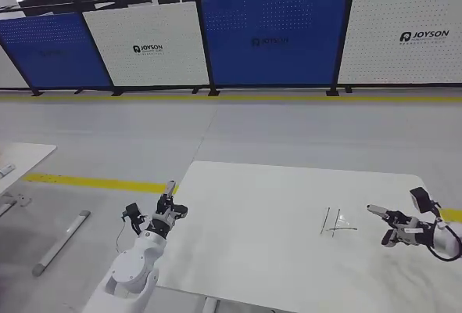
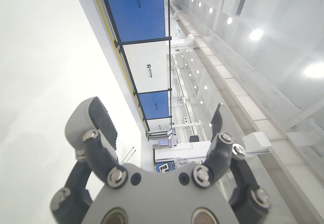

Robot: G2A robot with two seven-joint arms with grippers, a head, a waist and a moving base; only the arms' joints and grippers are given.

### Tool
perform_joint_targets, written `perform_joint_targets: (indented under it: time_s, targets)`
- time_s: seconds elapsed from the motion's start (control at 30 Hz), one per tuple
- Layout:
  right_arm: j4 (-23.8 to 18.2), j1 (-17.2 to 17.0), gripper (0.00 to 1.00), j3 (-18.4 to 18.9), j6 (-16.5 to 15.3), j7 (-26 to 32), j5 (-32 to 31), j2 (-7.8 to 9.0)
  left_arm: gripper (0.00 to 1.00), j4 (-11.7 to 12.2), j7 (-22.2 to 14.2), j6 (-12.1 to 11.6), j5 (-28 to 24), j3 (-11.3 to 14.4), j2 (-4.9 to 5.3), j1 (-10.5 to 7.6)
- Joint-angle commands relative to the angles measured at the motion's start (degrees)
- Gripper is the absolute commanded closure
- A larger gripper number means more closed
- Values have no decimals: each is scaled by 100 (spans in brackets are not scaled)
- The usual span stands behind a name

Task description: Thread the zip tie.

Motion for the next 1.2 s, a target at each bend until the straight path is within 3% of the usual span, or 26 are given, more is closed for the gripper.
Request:
perform_joint_targets:
  time_s: [0.0,0.27,0.47,0.67,0.8,1.17]
  targets:
    - [-9,-5,0,5,1,1,6,0,0,0,0,0,0,0,0,0]
    - [1,-19,0,4,-41,-14,25,-1,0,0,0,0,0,0,0,0]
    - [455,126,0,-90,-954,584,294,26,0,0,0,0,0,0,0,0]
    - [1100,663,0,-594,-1535,915,256,-36,0,0,0,0,0,0,0,0]
    - [1589,1059,0,-1022,-1633,915,158,-97,0,0,0,0,0,0,0,0]
    - [1589,1059,0,-1022,-1633,915,158,-97,0,0,0,0,0,0,0,0]
